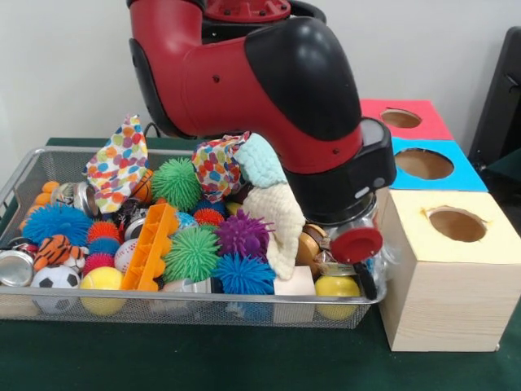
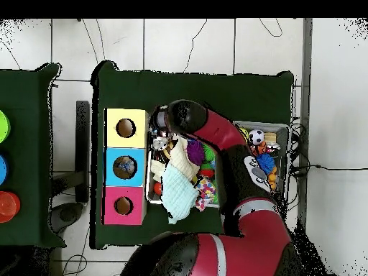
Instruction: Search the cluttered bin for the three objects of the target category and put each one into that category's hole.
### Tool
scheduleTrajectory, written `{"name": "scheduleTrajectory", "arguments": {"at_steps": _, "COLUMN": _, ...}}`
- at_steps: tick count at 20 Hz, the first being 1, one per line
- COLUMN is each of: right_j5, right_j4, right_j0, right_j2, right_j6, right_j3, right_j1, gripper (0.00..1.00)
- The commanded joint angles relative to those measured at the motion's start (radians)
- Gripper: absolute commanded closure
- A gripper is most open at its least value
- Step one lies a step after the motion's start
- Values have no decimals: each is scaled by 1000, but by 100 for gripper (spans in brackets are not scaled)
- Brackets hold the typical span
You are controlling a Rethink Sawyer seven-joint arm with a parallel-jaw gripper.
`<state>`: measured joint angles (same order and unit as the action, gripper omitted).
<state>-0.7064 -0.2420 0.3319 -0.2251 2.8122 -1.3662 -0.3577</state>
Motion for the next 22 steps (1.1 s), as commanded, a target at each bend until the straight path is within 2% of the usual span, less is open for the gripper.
{"name": "scheduleTrajectory", "arguments": {"at_steps": 1, "right_j5": -36, "right_j4": -78, "right_j0": 64, "right_j2": -200, "right_j6": -79, "right_j3": -190, "right_j1": -26, "gripper": 0}}
{"name": "scheduleTrajectory", "arguments": {"at_steps": 13, "right_j5": 61, "right_j4": -40, "right_j0": 94, "right_j2": -289, "right_j6": -99, "right_j3": -211, "right_j1": 7, "gripper": 0}}
{"name": "scheduleTrajectory", "arguments": {"at_steps": 14, "right_j5": 64, "right_j4": -41, "right_j0": 95, "right_j2": -294, "right_j6": -95, "right_j3": -214, "right_j1": 7, "gripper": 100}}
{"name": "scheduleTrajectory", "arguments": {"at_steps": 22, "right_j5": 93, "right_j4": -38, "right_j0": 111, "right_j2": -341, "right_j6": -79, "right_j3": -255, "right_j1": 3, "gripper": 100}}
